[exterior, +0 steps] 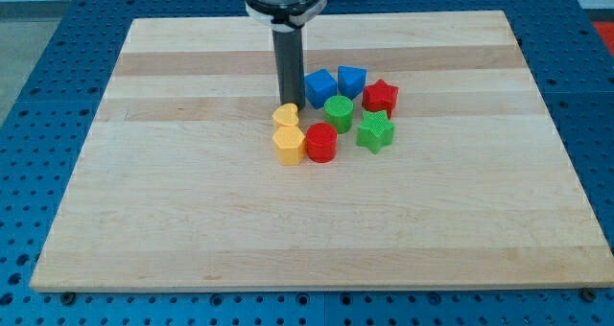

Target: Push green circle along with green star towards center right

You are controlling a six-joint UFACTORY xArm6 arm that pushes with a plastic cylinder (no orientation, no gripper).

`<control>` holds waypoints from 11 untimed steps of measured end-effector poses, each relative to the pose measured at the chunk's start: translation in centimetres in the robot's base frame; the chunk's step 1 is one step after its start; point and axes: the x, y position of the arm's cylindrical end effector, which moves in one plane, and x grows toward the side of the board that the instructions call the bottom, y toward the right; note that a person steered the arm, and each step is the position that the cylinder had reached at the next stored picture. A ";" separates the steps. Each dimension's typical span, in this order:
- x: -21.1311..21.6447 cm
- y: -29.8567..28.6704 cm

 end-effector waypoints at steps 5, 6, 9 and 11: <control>-1.3 3.8; -0.3 3.8; 2.6 3.8; 4.0 2.9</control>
